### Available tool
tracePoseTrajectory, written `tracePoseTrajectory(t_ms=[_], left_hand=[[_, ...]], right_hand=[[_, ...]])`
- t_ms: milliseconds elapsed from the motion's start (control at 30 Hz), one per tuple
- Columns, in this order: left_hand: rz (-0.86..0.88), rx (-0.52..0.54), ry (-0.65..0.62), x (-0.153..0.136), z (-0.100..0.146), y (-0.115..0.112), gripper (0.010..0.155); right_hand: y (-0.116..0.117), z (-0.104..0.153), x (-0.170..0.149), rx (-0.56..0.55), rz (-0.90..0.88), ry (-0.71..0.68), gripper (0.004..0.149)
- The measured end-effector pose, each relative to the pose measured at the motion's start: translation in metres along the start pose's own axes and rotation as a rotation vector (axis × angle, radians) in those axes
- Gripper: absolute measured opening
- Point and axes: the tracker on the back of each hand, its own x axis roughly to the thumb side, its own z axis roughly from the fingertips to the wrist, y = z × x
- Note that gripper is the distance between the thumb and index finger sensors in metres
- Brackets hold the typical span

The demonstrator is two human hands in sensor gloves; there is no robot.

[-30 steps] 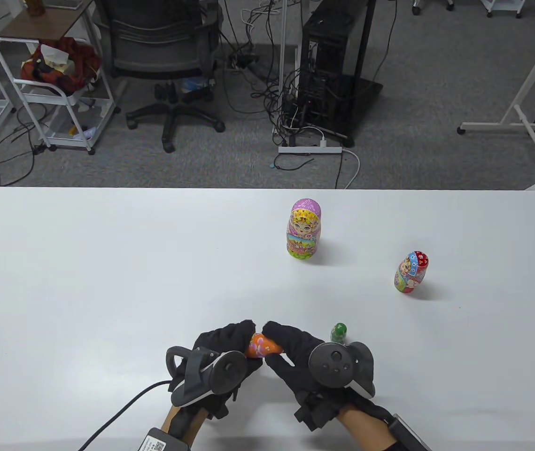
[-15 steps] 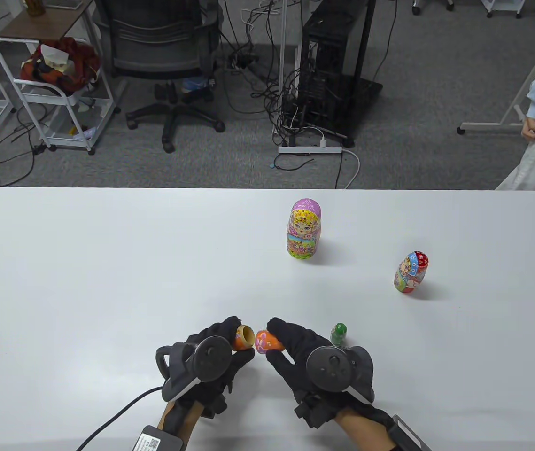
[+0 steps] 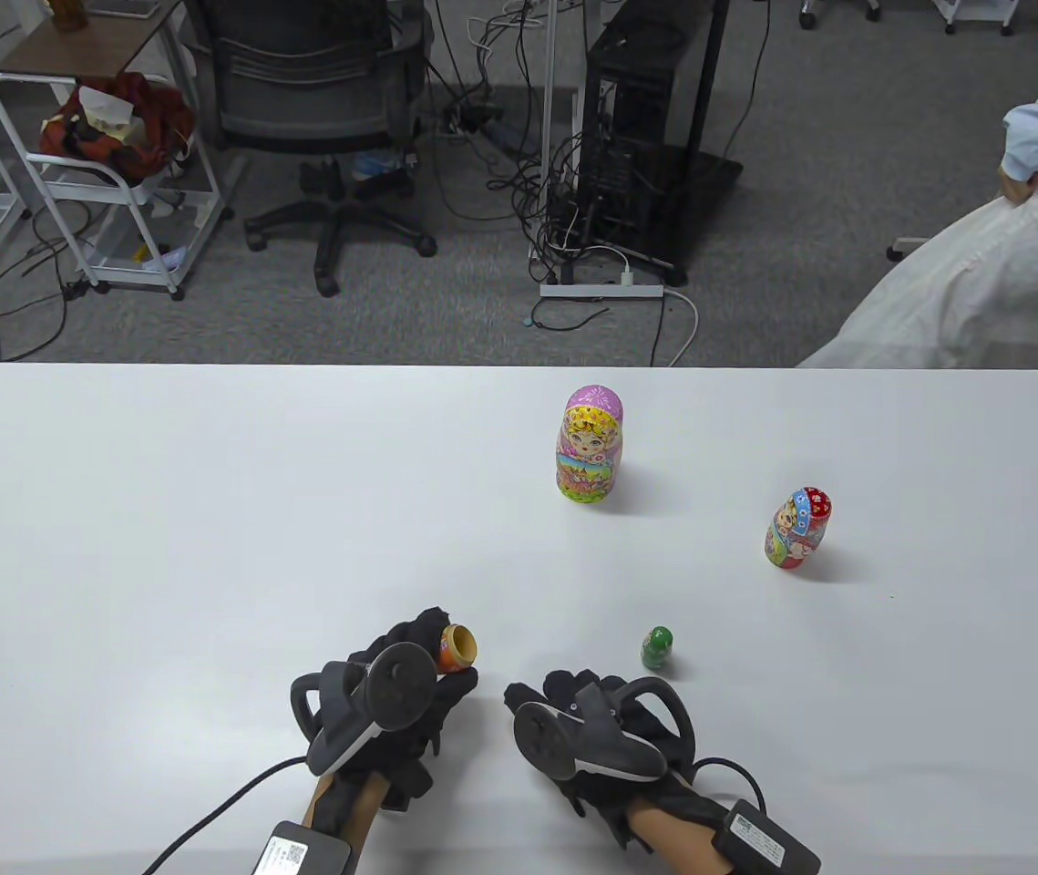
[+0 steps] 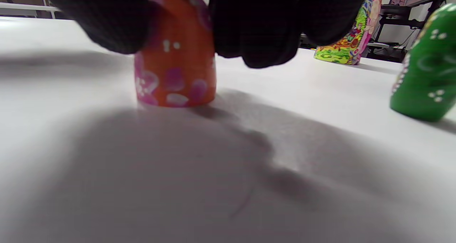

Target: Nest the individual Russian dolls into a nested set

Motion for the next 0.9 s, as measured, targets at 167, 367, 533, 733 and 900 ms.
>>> tracePoseTrajectory(t_ms=[167, 367, 533, 733, 900], left_hand=[[0.012, -0.006, 0.003, -0.001, 0.0, 0.0, 0.079], [0.036, -0.008, -0.004, 0.0, 0.001, 0.001, 0.079], [0.027, -0.009, -0.023, 0.004, 0.002, 0.001, 0.079], [0.029, -0.033, -0.033, 0.005, 0.002, -0.001, 0.079], [0.012, -0.05, -0.071, 0.011, 0.003, -0.002, 0.079]], right_hand=[[-0.01, 0.004, -0.009, -0.023, -0.053, 0.007, 0.075], [-0.04, 0.017, -0.05, -0.239, -0.184, 0.172, 0.067], [-0.042, 0.018, -0.073, -0.197, -0.192, 0.298, 0.062], [-0.025, 0.014, -0.093, -0.056, -0.157, 0.448, 0.057], [-0.025, 0.013, -0.099, -0.089, -0.158, 0.486, 0.054]])
